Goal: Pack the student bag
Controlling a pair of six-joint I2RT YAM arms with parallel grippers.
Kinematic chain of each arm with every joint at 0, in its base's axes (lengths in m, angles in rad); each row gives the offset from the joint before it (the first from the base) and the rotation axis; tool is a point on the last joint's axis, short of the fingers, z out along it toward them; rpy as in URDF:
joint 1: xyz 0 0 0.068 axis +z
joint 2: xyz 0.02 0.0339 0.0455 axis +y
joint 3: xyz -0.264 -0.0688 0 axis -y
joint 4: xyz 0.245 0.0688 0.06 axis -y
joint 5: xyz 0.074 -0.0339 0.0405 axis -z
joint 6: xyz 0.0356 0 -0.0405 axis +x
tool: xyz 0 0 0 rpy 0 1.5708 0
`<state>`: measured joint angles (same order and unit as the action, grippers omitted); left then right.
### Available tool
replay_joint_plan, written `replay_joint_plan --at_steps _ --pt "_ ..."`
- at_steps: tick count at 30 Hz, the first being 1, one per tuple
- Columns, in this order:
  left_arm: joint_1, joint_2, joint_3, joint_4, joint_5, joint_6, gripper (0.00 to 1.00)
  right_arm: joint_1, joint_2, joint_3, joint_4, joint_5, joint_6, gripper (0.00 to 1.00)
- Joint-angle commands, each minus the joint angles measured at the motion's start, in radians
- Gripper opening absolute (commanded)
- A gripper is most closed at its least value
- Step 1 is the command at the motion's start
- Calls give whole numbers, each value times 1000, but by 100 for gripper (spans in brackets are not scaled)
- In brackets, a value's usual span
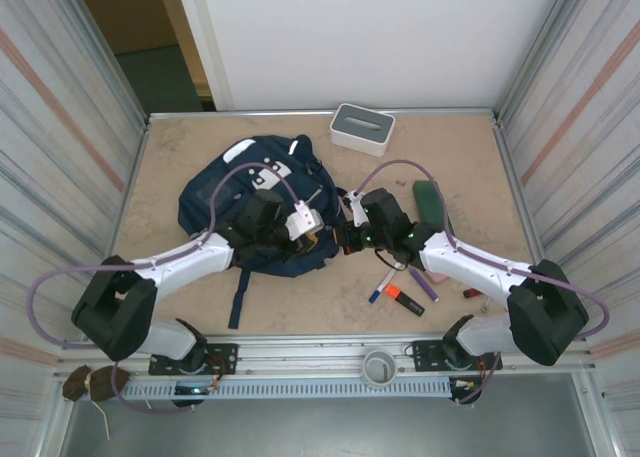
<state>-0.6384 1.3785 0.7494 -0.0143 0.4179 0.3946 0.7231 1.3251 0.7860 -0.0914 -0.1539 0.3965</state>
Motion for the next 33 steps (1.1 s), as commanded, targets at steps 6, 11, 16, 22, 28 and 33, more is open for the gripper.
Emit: replay_joint_plan --at_steps 6,11,16,22,28,33 --pt "93 -303 -175 116 62 -26 0 -20 14 61 -97 335 -50 0" --pt "111 -372 -220 128 -41 -30 0 -17 37 89 -79 310 -47 0" --pt "112 -359 -229 131 -137 -33 3 -11 49 90 -14 197 -36 0" --pt "109 -269 -137 18 57 -10 36 36 31 108 70 73 -20 0" --pt "54 -178 -67 10 75 -36 48 81 20 129 65 80 -19 0" --pt "22 -84 -21 -1 54 -30 51 100 16 126 67 90 -11 0"
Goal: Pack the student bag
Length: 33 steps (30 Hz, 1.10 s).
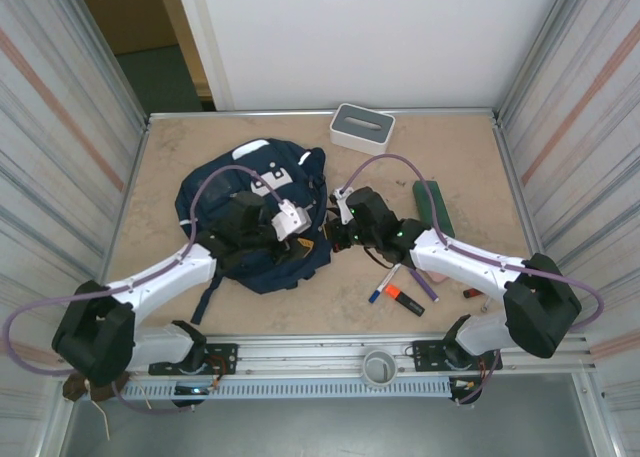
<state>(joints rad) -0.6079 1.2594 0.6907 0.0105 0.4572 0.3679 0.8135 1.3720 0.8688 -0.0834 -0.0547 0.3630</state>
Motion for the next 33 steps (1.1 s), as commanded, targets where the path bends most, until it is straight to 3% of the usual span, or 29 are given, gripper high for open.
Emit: replay_joint_plan --at_steps 1,7,12,14,22,33 --pt "-8 54 45 -33 11 -4 51 11 -29 40 59 -8 24 0" --pt "-10 130 69 -69 13 4 42 3 -14 2 79 0 35 0" --pt "-3 157 92 -93 40 6 8 -23 22 -49 145 -40 56 0" --pt "6 143 85 -75 86 -4 0 -49 46 -84 205 -105 70 0" --pt "34 77 50 -7 192 -27 0 -100 137 -181 437 -320 98 3" --pt "39 71 53 -13 189 -26 0 -112 175 -217 513 -342 99 8"
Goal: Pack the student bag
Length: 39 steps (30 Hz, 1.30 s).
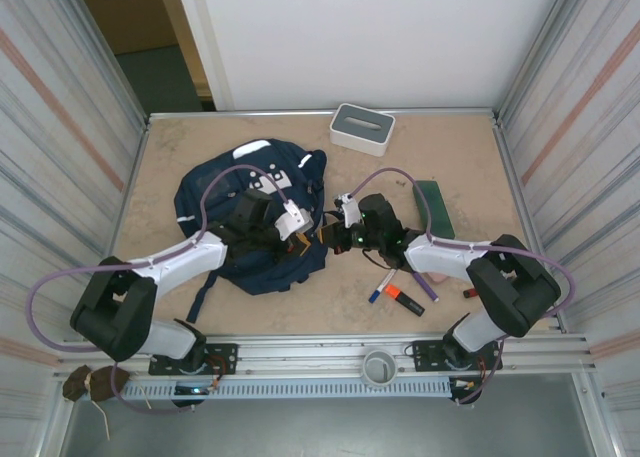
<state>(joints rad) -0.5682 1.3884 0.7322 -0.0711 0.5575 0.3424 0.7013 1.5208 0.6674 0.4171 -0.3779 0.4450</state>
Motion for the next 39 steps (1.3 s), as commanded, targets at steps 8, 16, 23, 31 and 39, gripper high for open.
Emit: replay_joint_plan --at_steps 8,16,23,31,39 --pt "1 -67 3 72 83 -3 0 0 48 -27 45 -40 26 12" --pt "5 -87 -7 73 75 -3 0 3 61 -35 77 -61 35 14" --pt "16 -98 -17 71 73 -4 0 6 61 -36 69 -44 31 3" --pt "63 -201 -59 31 67 6 0 -26 -20 7 -213 293 24 0" --pt "109 -269 -116 46 -41 -19 0 -13 -71 97 -415 516 -18 0"
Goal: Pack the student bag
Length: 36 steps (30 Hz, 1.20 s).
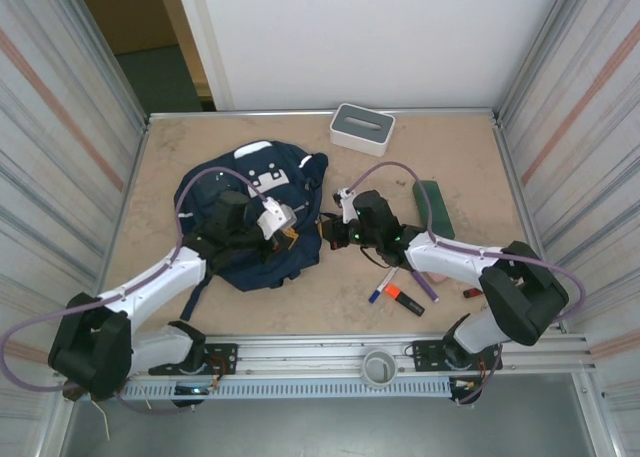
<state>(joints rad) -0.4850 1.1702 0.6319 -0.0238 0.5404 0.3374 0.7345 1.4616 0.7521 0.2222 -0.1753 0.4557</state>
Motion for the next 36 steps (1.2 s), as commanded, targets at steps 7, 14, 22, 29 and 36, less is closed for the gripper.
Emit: replay_joint_plan --at_steps 7,14,22,29,36 --pt "29 -19 -3 -4 -108 -30 0 -18 -76 60 -311 292 -63 0" --pt "60 -76 -38 52 -57 -55 0 -91 -17 122 -432 322 -74 0" --pt "104 -158 -112 140 -36 -75 0 -114 49 154 -326 152 -108 0" --pt "62 -62 -26 27 2 -30 39 -68 0 139 -222 -13 -86 0" --pt "-81 24 38 -7 -69 22 53 1 -52 133 -185 -38 -52 0"
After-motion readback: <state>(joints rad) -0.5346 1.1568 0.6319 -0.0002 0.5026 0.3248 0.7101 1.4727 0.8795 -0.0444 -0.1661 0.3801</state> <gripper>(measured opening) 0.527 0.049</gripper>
